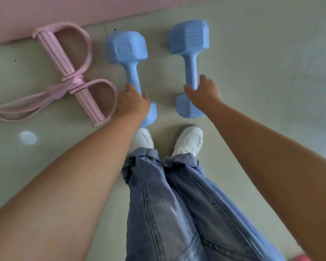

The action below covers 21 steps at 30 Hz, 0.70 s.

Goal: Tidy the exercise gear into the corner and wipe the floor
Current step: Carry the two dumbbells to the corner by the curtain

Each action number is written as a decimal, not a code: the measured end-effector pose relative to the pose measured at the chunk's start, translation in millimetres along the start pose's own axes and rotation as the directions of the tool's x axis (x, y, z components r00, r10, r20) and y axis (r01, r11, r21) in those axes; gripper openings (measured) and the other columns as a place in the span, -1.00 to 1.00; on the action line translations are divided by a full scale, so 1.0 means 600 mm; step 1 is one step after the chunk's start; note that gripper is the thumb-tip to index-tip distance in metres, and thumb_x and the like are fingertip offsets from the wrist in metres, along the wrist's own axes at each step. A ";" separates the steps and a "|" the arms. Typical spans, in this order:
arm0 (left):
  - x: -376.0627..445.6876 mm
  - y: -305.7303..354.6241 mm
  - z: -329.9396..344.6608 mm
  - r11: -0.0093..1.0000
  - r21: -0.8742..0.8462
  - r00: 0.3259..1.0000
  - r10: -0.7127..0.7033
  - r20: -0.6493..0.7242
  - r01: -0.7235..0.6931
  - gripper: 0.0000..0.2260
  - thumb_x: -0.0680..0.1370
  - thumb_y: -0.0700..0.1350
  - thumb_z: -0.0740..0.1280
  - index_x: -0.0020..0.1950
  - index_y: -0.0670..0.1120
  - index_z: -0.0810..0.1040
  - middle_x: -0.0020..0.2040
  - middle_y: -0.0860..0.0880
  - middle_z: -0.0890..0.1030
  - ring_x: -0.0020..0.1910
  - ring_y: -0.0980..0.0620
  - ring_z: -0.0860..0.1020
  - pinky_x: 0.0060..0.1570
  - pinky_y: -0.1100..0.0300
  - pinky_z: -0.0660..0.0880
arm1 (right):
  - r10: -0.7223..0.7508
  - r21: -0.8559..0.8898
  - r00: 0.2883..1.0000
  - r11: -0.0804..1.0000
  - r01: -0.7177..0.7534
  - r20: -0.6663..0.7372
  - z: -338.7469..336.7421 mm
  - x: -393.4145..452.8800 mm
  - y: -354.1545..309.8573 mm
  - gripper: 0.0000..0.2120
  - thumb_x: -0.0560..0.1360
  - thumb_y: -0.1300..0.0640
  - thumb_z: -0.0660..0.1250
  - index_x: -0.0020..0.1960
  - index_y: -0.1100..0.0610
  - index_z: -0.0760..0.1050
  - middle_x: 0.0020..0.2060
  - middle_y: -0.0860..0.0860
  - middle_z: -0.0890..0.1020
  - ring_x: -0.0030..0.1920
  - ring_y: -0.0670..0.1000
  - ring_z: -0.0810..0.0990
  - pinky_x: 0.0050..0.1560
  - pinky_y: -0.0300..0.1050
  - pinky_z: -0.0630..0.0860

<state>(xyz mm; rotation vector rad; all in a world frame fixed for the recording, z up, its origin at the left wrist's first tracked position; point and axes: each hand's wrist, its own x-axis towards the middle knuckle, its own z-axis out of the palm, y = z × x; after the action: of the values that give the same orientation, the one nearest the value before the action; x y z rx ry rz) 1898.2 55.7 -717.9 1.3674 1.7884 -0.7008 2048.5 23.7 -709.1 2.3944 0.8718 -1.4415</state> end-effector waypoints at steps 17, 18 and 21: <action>0.051 0.002 0.003 0.950 -0.305 0.996 -0.085 -0.031 0.072 -0.63 0.64 -0.04 0.13 0.34 -0.26 0.27 0.32 -0.21 0.45 0.27 -0.16 0.45 0.01 0.22 0.25 | 0.123 0.370 0.991 0.924 -0.097 -0.049 0.049 0.079 0.008 -0.76 0.51 0.13 0.25 0.13 0.19 0.34 -0.31 0.00 0.40 -0.39 -0.07 0.36 -0.44 -0.29 0.26; 0.028 0.004 -0.008 0.958 -0.275 0.995 -0.089 -0.041 0.075 -0.60 0.65 -0.04 0.12 0.38 -0.29 0.26 0.34 -0.22 0.43 0.29 -0.14 0.44 0.07 0.25 0.12 | 0.117 0.381 0.993 0.919 -0.096 -0.033 0.047 0.054 0.014 -0.81 0.51 0.13 0.25 0.06 0.16 0.32 -0.25 0.04 0.44 -0.36 -0.01 0.41 -0.43 -0.27 0.28; -0.046 0.001 -0.040 0.955 -0.288 0.997 -0.071 -0.004 0.067 -0.56 0.65 -0.07 0.13 0.43 -0.31 0.20 0.40 -0.23 0.37 0.36 -0.15 0.40 0.17 0.26 0.19 | 0.117 0.413 0.993 0.904 -0.110 0.010 0.030 -0.036 0.031 -0.81 0.51 0.11 0.25 0.05 0.16 0.31 -0.20 0.07 0.47 -0.26 0.06 0.46 -0.42 -0.27 0.29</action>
<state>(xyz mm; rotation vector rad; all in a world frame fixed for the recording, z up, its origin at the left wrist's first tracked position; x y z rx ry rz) 1896.7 59.9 -681.4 1.1220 1.8733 -0.4442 2038.6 -8.0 -701.8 2.7006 0.4487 -1.7036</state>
